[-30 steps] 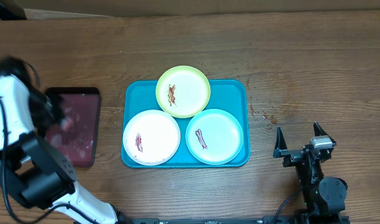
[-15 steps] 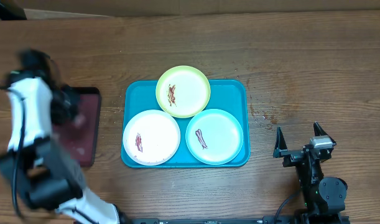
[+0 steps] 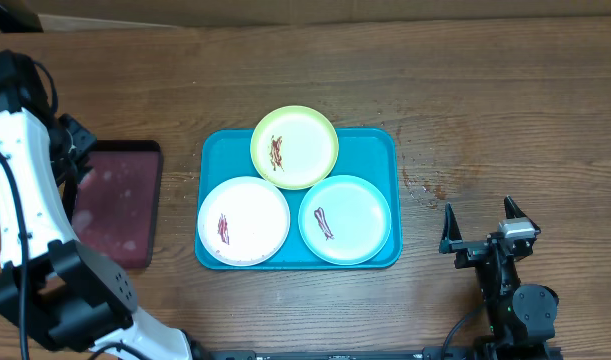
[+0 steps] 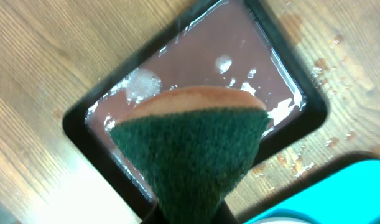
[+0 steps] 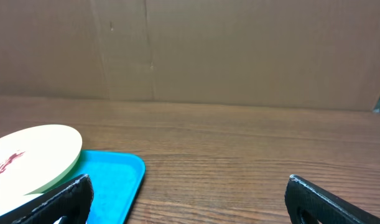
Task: Clean dirty plates on tray and stack at the side
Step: 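Lift the sponge with the left gripper and carry it toward the tray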
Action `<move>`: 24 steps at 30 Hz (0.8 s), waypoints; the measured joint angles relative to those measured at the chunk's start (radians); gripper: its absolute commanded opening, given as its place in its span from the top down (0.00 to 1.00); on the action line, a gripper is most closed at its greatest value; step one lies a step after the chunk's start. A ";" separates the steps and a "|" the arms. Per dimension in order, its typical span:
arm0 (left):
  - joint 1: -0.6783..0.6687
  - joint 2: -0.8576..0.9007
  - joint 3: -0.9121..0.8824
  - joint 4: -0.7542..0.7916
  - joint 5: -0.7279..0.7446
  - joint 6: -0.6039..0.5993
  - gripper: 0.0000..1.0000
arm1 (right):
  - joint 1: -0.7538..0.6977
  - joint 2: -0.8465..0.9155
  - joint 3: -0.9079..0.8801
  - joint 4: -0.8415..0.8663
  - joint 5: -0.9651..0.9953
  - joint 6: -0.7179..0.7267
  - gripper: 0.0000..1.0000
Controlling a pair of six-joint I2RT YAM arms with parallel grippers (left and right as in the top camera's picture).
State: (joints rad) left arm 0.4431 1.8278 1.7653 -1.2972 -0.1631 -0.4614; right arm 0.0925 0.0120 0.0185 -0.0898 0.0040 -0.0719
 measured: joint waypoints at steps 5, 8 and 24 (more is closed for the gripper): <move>-0.028 0.031 -0.272 0.166 -0.010 0.029 0.96 | 0.000 0.000 0.000 -0.001 0.000 -0.001 0.00; -0.022 0.100 -0.294 0.079 -0.010 0.050 0.96 | 0.000 0.000 0.000 0.000 0.000 0.000 0.00; -0.035 -0.120 0.457 -0.391 0.261 0.053 0.96 | 0.000 0.000 0.000 -0.001 -0.001 0.000 0.00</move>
State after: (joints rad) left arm 0.4080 1.7081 2.2219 -1.6882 0.0975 -0.4088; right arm 0.0925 0.0120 0.0185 -0.0906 0.0032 -0.0723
